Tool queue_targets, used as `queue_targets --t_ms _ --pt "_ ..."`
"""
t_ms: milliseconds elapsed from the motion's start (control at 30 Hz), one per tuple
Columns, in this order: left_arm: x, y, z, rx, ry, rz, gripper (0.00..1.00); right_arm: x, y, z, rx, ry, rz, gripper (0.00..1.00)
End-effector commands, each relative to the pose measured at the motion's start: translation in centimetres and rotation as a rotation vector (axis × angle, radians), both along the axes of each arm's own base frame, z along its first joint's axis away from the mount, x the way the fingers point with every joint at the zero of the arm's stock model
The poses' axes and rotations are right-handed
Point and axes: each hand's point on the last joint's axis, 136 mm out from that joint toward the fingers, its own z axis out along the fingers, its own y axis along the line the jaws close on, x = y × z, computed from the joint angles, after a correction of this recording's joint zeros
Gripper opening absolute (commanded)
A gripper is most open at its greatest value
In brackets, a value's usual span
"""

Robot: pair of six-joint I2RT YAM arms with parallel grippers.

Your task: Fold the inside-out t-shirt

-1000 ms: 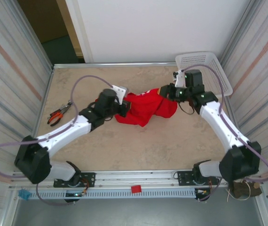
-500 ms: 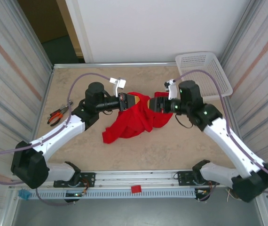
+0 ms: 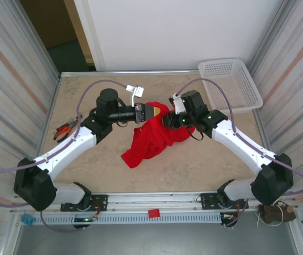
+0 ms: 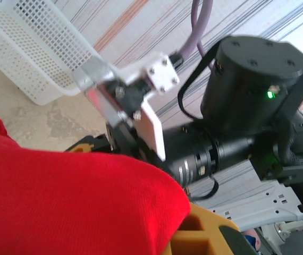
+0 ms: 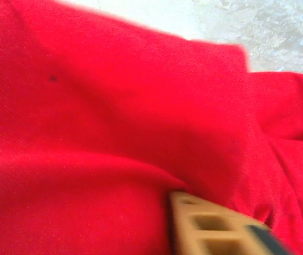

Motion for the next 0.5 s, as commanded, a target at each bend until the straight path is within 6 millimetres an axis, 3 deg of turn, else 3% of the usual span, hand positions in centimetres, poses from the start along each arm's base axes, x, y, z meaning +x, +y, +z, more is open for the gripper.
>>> queue_targets --t_ms 0,167,267,367,400,433,467 --pt "0.5 1.5 2.0 -0.014 -0.054 0.029 0.0 0.2 -0.4 4.5 0.081 -0.088 0.088 0.0" --pt "3.9 4.1 -0.6 0.027 0.001 0.135 0.0 -1.9 -2.5 7.6 0.2 -0.088 0.162 0.0" --pt "6.8 5.8 -2.4 0.064 0.038 0.231 0.0 -4.0 -2.4 9.9 0.294 -0.093 0.249 0.0" --pt "9.2 6.3 -4.0 0.115 0.07 0.271 0.0 -5.6 -1.6 12.1 0.401 -0.103 0.335 0.0" --pt "9.9 6.2 -4.5 0.135 0.081 0.279 0.13 -5.6 -1.4 12.6 0.433 -0.107 0.343 0.0" --pt "10.5 6.2 -5.1 0.153 0.094 0.288 0.32 -5.6 -1.3 13.0 0.462 -0.109 0.348 0.0" --pt "10.8 6.3 -5.5 0.17 0.103 0.298 0.39 -5.4 -1.2 13.2 0.48 -0.108 0.347 0.0"
